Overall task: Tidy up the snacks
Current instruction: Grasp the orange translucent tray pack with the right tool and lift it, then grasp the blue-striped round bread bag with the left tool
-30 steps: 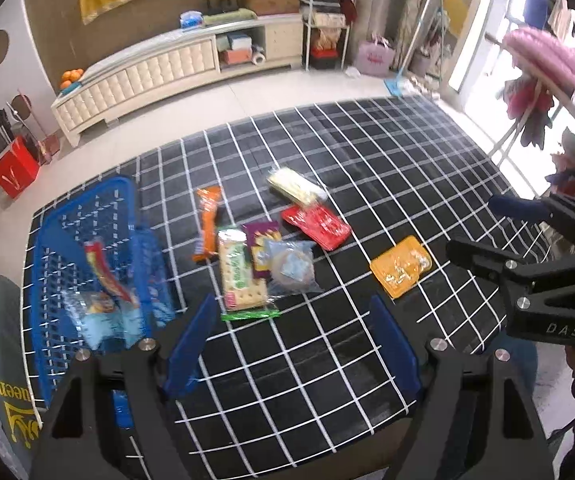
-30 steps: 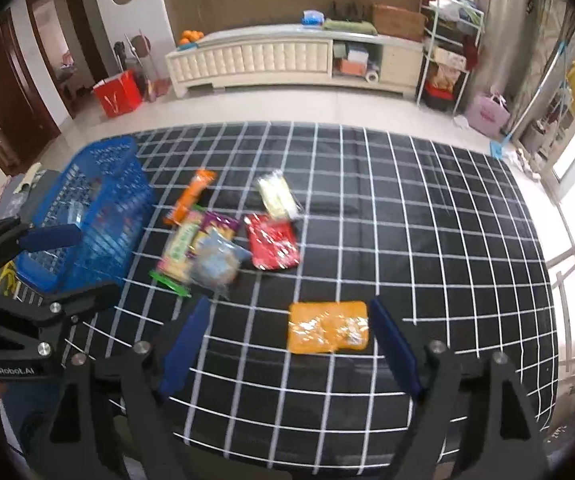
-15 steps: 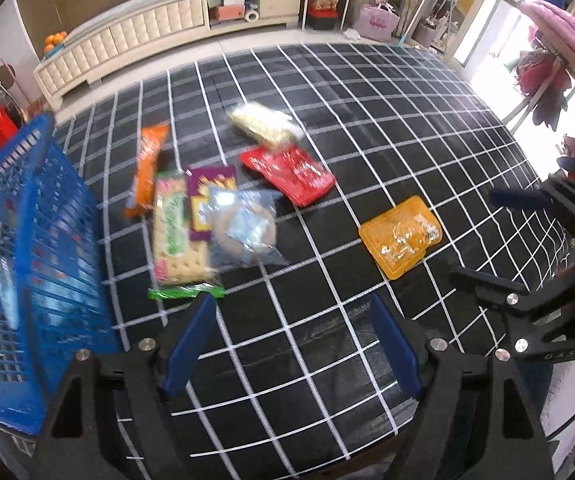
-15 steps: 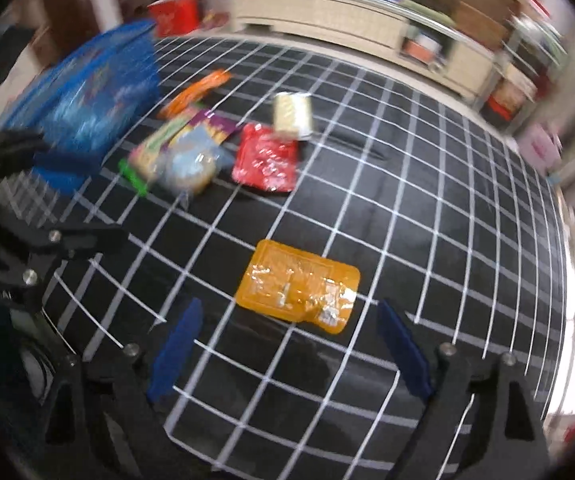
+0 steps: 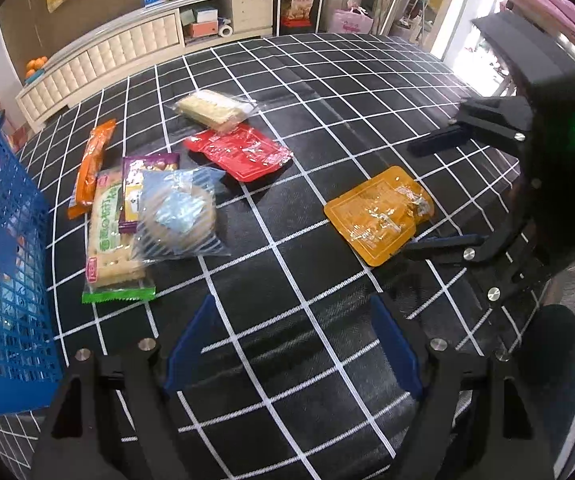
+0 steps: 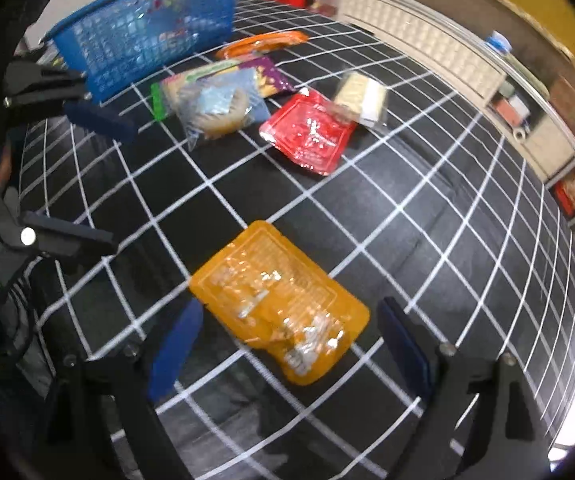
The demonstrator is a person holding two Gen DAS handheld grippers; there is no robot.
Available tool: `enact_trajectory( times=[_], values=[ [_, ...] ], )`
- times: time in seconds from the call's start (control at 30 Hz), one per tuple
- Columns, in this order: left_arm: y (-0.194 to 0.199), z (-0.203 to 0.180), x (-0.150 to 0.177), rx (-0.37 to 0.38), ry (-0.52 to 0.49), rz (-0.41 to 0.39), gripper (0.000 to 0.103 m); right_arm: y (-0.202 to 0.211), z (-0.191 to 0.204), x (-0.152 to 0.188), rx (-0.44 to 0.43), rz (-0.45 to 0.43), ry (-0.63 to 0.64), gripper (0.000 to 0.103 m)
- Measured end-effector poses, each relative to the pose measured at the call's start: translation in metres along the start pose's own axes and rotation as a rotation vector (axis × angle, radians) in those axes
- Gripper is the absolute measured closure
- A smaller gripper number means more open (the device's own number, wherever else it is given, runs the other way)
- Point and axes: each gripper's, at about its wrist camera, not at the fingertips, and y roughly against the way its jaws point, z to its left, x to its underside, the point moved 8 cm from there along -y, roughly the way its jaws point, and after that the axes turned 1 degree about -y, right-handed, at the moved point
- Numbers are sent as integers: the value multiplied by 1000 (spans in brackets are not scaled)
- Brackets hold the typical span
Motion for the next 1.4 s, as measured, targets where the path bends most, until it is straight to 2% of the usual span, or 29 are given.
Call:
enact_trajectory(
  times=[0.07,0.17,0.27,0.37,0.43,0.47,0.57,0.67,0.7,0.73,0.87,0.97,1.13,1.27,1.4],
  values=[
    [-4,-1,-2,-4,0,1,25,-9,0,2,-19,32,36,12],
    [-9,-2,-5,-21,-8,0,25,-12,-1,-2,-65,30,58,10],
    [-16,-2,-6,-44,-32,3,25,-15,-1,-5,-108,32,72,4],
    [-24,-1,-7,-45,-19,10,25,-17,3,-7,-118,16,91,1],
    [-28,-1,-8,-38,3,17,25,-17,6,-8,-114,18,79,2],
    [-29,0,-7,-34,11,18,25,-15,6,-8,-115,17,76,6],
    [-29,0,-10,-20,35,6,25,-6,8,-9,-98,-14,32,45],
    [-27,2,-12,-44,43,1,25,-4,15,-9,-83,-8,5,58],
    [-25,2,-12,-44,40,-6,25,-4,16,-10,-76,-6,-12,75],
    [-23,3,-12,-41,36,-11,25,-3,17,-12,-72,-1,-46,83],
    [-11,6,-13,-39,42,-26,25,-3,26,-17,-9,2,-97,83],
    [1,11,-17,-32,37,-31,25,3,32,-21,-7,-19,-201,83],
    [20,27,-23,-19,60,-43,25,17,27,-27,5,-53,-430,83],
    [23,43,-30,-13,87,-26,25,26,13,-23,55,-67,-609,83],
    [25,53,-36,-24,80,-10,25,31,8,-24,8,-94,-738,83]
  ],
)
